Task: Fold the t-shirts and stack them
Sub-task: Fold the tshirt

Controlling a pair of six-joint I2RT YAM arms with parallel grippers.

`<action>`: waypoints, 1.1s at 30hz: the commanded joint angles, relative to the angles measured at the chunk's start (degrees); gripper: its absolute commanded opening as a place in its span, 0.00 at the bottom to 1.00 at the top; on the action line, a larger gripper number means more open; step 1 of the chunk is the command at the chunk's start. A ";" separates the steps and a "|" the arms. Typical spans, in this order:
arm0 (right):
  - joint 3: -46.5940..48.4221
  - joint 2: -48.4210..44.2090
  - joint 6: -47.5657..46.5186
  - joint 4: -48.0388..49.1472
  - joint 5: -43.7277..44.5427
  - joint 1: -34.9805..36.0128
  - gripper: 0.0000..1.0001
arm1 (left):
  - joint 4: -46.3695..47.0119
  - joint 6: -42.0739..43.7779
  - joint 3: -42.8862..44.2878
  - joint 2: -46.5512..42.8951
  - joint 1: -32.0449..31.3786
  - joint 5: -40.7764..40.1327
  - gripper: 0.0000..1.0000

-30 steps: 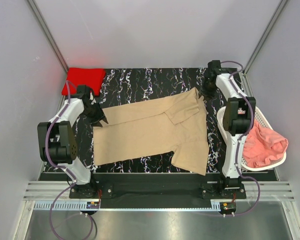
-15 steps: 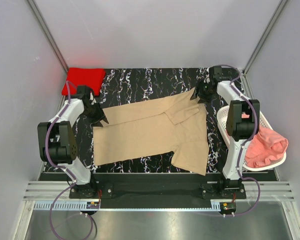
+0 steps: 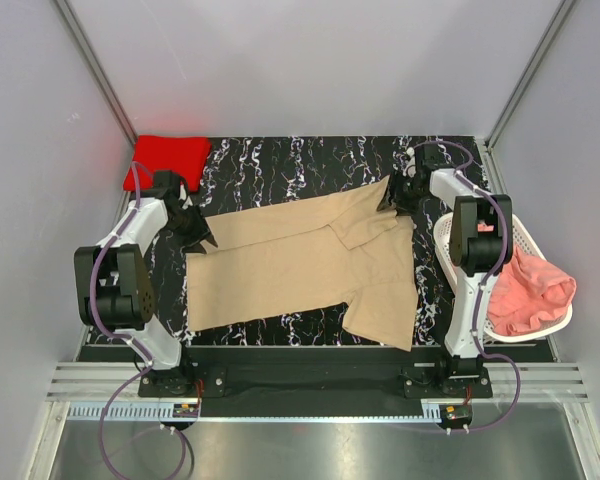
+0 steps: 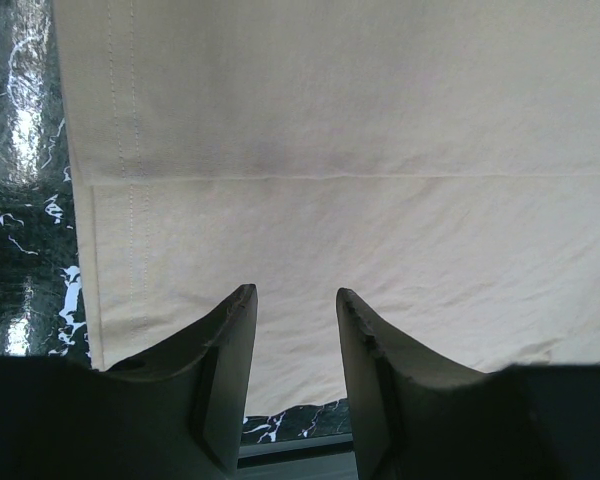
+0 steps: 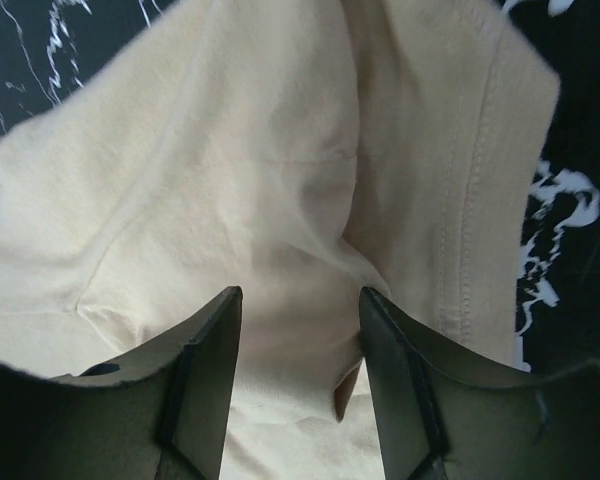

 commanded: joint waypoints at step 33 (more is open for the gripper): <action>3.20 -8.57 26.78 -26.82 5.78 -0.24 0.00 | 2.16 0.19 -1.59 -2.54 -0.24 2.06 0.43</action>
